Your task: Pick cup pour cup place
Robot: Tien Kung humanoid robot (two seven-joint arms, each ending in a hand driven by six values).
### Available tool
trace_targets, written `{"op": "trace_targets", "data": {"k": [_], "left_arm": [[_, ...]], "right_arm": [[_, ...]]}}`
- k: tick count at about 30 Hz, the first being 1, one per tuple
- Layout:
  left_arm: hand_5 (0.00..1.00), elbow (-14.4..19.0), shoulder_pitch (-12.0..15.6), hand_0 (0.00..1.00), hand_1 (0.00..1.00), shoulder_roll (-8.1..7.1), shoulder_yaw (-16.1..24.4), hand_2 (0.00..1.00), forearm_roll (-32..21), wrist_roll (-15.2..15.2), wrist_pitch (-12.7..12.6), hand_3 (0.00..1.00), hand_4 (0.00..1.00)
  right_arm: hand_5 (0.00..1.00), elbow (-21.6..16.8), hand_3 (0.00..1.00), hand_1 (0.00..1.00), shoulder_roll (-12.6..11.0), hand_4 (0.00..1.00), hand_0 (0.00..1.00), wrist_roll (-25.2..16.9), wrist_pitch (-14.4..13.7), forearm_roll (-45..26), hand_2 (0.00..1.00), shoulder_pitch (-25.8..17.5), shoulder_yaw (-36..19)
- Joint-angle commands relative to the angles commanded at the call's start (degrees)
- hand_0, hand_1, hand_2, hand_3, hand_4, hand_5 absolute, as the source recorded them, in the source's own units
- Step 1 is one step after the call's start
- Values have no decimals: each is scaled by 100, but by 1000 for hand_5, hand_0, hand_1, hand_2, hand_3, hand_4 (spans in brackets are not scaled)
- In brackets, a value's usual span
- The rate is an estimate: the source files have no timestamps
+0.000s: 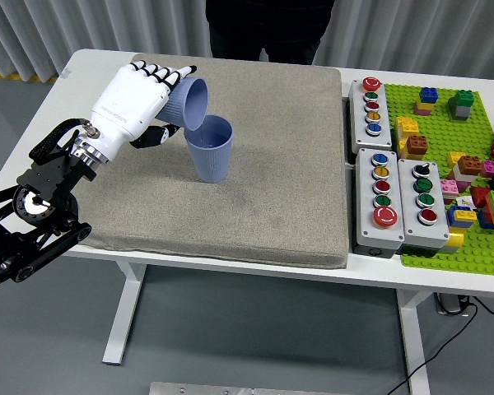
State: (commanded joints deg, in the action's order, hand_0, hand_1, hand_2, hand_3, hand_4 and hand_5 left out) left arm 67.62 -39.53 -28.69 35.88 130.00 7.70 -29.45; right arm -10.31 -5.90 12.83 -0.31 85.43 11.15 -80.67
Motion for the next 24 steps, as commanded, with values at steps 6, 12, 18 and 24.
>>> {"op": "trace_targets", "data": {"k": [6, 12, 18, 24], "left_arm": [[118, 15, -2, 550, 575, -17, -9, 596, 0, 11, 2, 602, 536], [118, 32, -57, 550, 575, -52, -96, 596, 0, 61, -16, 602, 535], [116, 53, -190, 550, 575, -135, -268, 593, 0, 114, -35, 601, 533], [113, 60, -368, 552, 575, -255, -468, 593, 0, 133, -13, 602, 530]], "right_arm": [[106, 0, 591, 677, 3, 2, 693, 1, 2, 24, 605, -20, -13], [107, 0, 591, 677, 10, 2, 693, 5, 0, 17, 605, -25, -10], [108, 0, 592, 677, 7, 2, 694, 4, 0, 11, 605, -26, -7], [107, 0, 593, 677, -2, 2, 694, -1, -6, -17, 606, -18, 5]]}}
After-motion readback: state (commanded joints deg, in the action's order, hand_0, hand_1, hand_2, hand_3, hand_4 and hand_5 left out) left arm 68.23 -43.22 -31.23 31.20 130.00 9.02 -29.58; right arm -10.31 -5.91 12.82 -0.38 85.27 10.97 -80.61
